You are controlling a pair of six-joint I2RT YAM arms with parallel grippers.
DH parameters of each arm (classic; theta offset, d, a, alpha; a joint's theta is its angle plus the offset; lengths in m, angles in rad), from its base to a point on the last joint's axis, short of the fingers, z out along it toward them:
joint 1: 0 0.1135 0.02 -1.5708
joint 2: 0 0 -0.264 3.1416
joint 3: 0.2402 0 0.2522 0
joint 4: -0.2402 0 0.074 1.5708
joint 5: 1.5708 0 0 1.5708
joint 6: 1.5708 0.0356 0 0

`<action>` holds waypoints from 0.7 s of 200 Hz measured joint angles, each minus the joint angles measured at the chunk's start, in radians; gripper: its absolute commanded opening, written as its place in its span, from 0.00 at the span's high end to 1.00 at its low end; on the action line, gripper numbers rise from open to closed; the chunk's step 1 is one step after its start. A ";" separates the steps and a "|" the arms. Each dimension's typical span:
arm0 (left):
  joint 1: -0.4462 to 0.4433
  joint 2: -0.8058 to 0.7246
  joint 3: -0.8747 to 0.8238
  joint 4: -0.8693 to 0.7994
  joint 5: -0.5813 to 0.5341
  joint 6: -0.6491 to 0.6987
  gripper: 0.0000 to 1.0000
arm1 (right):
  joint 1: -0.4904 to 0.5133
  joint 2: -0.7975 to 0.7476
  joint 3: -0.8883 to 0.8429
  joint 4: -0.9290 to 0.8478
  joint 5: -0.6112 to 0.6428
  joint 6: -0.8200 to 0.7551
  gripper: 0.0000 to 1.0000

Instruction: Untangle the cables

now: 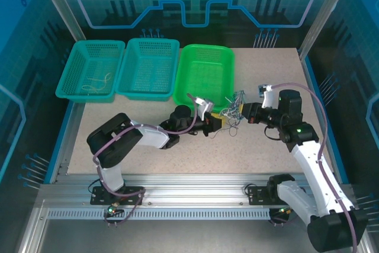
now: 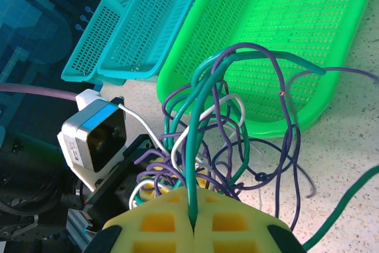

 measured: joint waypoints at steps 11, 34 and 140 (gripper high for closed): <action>0.000 -0.010 -0.002 -0.012 -0.013 0.005 1.00 | 0.001 -0.002 0.000 -0.014 0.039 0.007 1.00; 0.005 -0.080 -0.027 -0.060 -0.040 0.031 1.00 | -0.014 -0.002 -0.001 -0.059 0.145 0.038 1.00; 0.087 -0.473 -0.105 -0.447 -0.056 0.134 1.00 | -0.363 0.068 -0.282 -0.132 0.241 0.167 0.77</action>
